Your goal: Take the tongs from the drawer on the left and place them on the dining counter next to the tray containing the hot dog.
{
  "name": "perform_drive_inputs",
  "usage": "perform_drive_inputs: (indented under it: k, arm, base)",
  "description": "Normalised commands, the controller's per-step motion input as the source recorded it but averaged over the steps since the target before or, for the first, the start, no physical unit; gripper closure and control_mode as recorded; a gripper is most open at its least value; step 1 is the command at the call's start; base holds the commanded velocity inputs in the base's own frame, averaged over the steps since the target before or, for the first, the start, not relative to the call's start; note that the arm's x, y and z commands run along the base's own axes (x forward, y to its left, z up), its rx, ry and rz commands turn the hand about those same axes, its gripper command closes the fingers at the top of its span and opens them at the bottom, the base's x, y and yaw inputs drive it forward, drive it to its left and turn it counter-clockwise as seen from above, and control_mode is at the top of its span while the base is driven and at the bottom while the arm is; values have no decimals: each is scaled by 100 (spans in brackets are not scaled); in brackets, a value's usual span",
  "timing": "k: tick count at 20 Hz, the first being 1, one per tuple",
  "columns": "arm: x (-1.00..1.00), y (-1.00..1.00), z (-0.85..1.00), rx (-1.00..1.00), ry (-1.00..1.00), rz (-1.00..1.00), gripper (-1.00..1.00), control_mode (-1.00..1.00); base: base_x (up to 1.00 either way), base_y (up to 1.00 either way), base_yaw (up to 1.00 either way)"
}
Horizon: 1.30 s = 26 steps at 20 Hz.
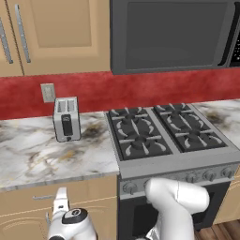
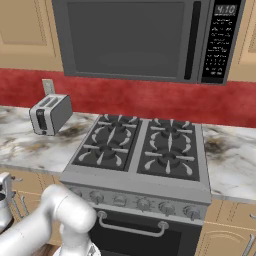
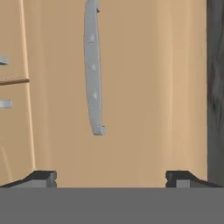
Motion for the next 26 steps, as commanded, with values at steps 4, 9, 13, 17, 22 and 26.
perform_drive_inputs:
  k: [4,9,13,17,22,26]
  arm:
    - [19,30,-12,0,-4,0,-100,-100]
    - [33,37,-5,0,0,0,-100,-100]
    - [46,24,-16,0,0,0,-100,-100]
    - [42,23,-37,0,0,0,-100,-100]
    - [34,26,-55,0,0,0,-100,-100]
    - [34,23,-49,0,0,0,-100,-100]
  base:
    - [0,0,0]
    - [0,0,0]
    - [0,0,0]
    - [0,0,0]
    - [0,0,0]
    - [0,0,0]
